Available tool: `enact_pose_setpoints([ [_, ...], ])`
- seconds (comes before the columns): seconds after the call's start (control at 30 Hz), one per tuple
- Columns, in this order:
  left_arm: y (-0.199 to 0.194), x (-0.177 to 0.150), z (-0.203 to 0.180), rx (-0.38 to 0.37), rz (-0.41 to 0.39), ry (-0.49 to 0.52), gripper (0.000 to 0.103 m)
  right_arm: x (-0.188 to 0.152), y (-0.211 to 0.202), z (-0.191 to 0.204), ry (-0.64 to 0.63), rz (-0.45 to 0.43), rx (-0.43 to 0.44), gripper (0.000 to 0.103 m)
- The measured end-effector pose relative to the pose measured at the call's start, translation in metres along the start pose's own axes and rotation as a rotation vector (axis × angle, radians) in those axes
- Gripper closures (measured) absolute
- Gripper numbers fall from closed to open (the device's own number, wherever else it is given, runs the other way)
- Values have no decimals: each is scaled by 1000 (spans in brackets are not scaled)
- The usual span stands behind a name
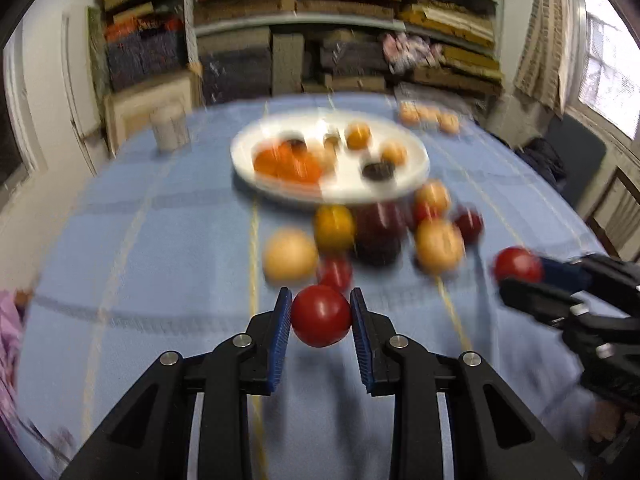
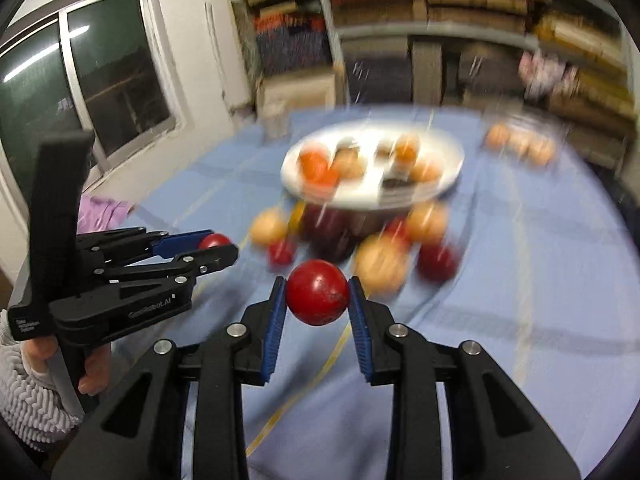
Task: Organize fruits
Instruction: 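Carry both red tomatoes to the white plate and open both tools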
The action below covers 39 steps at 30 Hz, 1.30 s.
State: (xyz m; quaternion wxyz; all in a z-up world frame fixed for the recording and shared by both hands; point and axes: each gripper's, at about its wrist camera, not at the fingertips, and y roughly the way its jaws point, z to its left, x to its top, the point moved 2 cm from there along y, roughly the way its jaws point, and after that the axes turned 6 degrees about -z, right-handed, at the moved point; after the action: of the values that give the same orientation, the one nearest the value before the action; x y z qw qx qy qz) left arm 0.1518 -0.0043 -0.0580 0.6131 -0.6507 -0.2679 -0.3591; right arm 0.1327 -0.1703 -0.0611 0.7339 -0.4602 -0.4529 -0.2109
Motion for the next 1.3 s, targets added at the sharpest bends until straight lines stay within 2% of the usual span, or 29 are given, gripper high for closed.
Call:
enact_pose_setpoints([
  [0.1,4,54,4,15,-69,-22,73,64,-17,-22,42,-130,-27,73],
  [0.2,24,101,5,45,-108,-37,73,110,-14,-41,98,-209,-39,73],
  [0.3,59,132,7,48,-79,-77,73,139,15,-58,153,-205,-31,73],
  [0.37,83,142,8,60,-54,-98,73,148,44,-66,171,-166,-43,73],
  [0.5,133,146,10,46,28,-137,73,147,110,-93,204,-62,-94,73],
  [0.63,160,134,6,16,75,-125,73,127,159,-124,271,25,-106,73],
  [0.77,174,123,5,-49,96,-138,73,112,183,-133,260,80,-107,73],
  [0.9,179,120,4,-69,100,-122,73,104,193,-128,242,107,-96,72],
  [0.97,183,119,3,-79,100,-118,64,101,198,-125,230,119,-95,72],
  [1.07,187,116,4,-65,106,-115,62,99,198,-120,205,113,-110,71],
  [1.1,187,116,5,-64,107,-122,60,99,197,-120,200,111,-113,67],
  [1.13,186,116,7,-62,106,-132,54,100,195,-121,203,104,-118,64],
  [1.17,184,117,11,-54,100,-149,43,102,191,-123,212,95,-121,58],
  [1.23,175,122,19,-58,77,-182,29,108,180,-128,245,63,-115,56],
  [1.3,164,127,25,-41,52,-203,24,122,157,-129,288,5,-105,56],
])
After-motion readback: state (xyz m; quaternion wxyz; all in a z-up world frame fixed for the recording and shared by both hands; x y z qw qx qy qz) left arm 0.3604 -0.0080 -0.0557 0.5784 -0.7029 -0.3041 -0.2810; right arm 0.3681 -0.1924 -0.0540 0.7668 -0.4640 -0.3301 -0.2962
